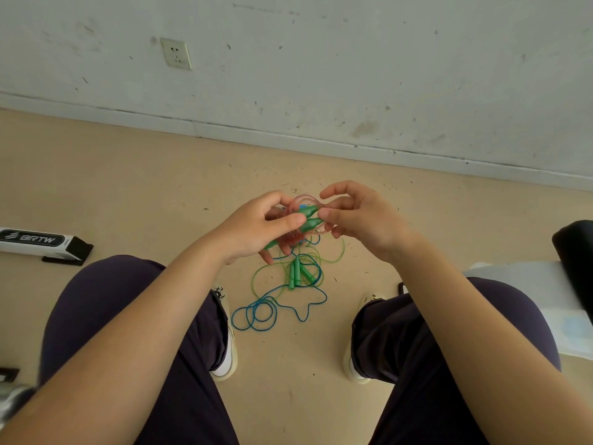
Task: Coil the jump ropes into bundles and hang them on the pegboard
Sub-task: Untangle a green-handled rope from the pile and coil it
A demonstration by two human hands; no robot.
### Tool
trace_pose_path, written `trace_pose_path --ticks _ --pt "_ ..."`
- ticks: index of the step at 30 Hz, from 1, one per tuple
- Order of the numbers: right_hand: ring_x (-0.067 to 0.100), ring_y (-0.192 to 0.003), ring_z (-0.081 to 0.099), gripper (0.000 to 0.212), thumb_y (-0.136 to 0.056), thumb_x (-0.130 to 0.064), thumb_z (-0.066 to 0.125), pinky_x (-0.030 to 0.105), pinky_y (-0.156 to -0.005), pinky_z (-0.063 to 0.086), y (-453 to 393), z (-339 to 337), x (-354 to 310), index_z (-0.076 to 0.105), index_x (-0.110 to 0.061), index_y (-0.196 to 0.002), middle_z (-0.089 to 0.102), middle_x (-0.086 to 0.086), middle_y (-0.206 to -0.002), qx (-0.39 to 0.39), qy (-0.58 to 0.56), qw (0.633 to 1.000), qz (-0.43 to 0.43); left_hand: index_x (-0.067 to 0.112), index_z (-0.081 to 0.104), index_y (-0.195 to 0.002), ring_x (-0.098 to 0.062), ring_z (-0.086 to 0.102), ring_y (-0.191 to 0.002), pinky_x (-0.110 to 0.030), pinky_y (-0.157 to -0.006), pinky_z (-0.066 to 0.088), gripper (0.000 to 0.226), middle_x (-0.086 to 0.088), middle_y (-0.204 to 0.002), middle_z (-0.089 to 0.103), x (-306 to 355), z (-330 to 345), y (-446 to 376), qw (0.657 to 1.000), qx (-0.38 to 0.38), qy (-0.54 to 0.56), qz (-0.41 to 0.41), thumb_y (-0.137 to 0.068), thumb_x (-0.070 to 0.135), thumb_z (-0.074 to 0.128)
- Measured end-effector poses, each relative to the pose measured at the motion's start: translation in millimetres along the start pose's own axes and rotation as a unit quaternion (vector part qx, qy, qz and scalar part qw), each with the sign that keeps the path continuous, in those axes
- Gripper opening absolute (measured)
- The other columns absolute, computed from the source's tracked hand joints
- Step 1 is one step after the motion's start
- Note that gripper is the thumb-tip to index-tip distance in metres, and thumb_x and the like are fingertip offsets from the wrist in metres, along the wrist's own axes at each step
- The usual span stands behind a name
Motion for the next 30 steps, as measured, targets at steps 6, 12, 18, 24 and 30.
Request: trace_pose_path --ticks 6,12,18,24,30 --pt "0.015 -0.071 0.065 0.021 -0.082 -0.004 0.064 0.025 -0.071 0.056 1 2 6 0.064 -0.007 -0.103 0.07 0.005 -0.079 -0.064 -0.149 0.985 0.055 0.024 0.067 -0.116 -0.018 0.07 -0.069 -0.03 -0.046 0.053 0.02 0.004 -0.086 0.072 7 -3 2 1.0 0.0 0.004 0.014 -0.098 0.031 0.062" --pt "0.017 -0.054 0.053 0.017 -0.083 0.009 0.065 0.025 -0.059 0.048 -5 -17 -1 0.058 -0.008 -0.083 0.055 0.006 -0.062 0.029 -0.098 0.995 0.003 0.025 0.064 -0.106 -0.016 0.069 -0.066 -0.032 -0.043 0.054 0.01 -0.004 -0.086 0.071 3 -23 2 0.999 0.03 -0.035 0.007 -0.097 0.03 0.062" --pt "0.016 -0.063 0.057 0.019 -0.088 0.006 0.064 0.024 -0.063 0.048 -5 -20 -6 0.06 -0.011 -0.092 0.059 0.003 -0.067 0.104 -0.058 0.991 -0.06 0.017 0.063 -0.104 -0.011 0.065 -0.06 -0.032 -0.044 0.053 0.021 0.008 -0.073 0.07 -11 -3 3 0.991 -0.044 -0.118 -0.043 -0.094 0.034 0.066" --pt "0.012 -0.073 0.06 0.025 -0.091 -0.003 0.062 0.024 -0.072 0.05 -8 -5 5 0.063 -0.005 -0.116 0.063 0.002 -0.08 0.049 -0.163 0.985 -0.007 0.021 0.061 -0.102 -0.019 0.066 -0.061 -0.031 -0.044 0.052 0.021 0.01 -0.076 0.067 -7 8 4 0.997 -0.053 -0.038 -0.046 -0.095 0.041 0.064" --pt "0.018 -0.08 0.059 0.023 -0.092 -0.007 0.062 0.029 -0.082 0.046 -9 10 20 0.065 0.0 -0.113 0.066 0.01 -0.092 0.018 -0.174 0.982 0.068 0.026 0.062 -0.1 -0.02 0.065 -0.062 -0.031 -0.045 0.051 0.017 0.002 -0.085 0.07 -3 7 2 0.999 -0.037 -0.002 -0.023 -0.096 0.042 0.063"
Point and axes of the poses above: each hand's wrist, its own y-axis away from the middle knuckle, its own z-axis out of the palm, x = y × z, the point moved 8 cm from there along -y, towards the middle knuckle
